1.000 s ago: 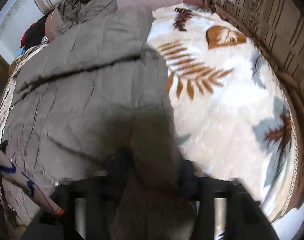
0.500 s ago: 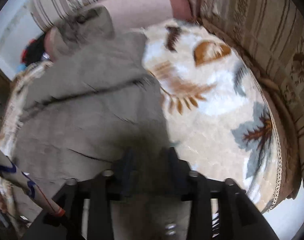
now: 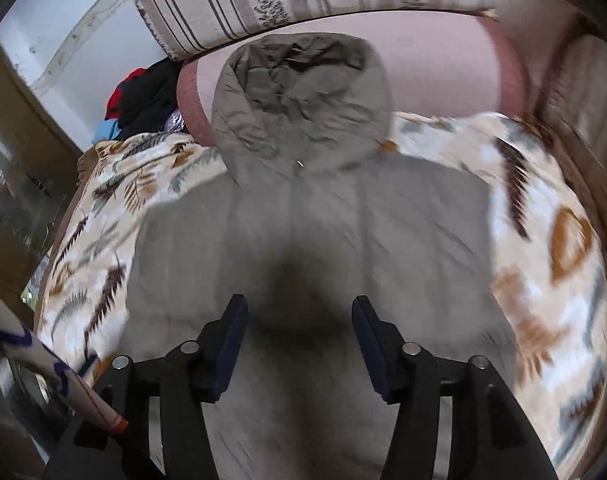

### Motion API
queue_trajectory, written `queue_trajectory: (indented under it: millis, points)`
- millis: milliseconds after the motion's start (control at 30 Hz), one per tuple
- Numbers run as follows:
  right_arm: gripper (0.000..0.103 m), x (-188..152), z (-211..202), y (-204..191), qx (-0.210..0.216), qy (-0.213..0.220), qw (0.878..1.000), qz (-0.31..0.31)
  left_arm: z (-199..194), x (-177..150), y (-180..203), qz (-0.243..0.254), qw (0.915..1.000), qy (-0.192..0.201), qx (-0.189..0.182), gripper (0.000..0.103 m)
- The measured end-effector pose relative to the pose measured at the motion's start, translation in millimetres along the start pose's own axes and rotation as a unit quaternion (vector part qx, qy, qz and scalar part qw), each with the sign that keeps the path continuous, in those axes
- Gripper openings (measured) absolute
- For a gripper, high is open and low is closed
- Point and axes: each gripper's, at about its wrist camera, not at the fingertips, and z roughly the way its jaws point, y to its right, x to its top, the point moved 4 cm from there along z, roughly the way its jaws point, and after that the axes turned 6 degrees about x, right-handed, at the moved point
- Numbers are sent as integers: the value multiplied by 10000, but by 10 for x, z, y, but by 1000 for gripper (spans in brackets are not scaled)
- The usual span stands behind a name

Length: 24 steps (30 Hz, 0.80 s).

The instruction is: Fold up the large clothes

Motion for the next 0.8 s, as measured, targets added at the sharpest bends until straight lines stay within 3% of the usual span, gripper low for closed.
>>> queue_trajectory:
  millis: [100,200,400,600,700,733,767,800]
  points:
    - [72,594,308,-125,-152,130,9998,89,159,-47,-69,17,10000,-13,41,71]
    - [76,1155,533,-191,-219,348,9987,291,331,-115,-135,-16,9999,-132,-52,71]
    - [88,2196,933,-188,261,993,9880,1152,528,-173,-171,-102,9984,-381,-396,75]
    - [88,2700,1448,-107,495,1254,9705,1997,626,-197,-162,-118,9972,-520,-526,80]
    - [88,2809,1720,-85,293,1108,9733,1991,657,-208,-159,-128,9969,-559,-541,83]
    - [84,2812,1804,-73,168,1011,9759,1924,663,-210,-165,-133,9968,-570,-546,83]
    - [64,2801,1863,-65,82,934,9787,1828,665,-210,-164,-135,9967,-576,-547,84]
    - [31,2791,1903,-64,68,847,9812,1732,669,-212,-165,-135,9967,-584,-548,84]
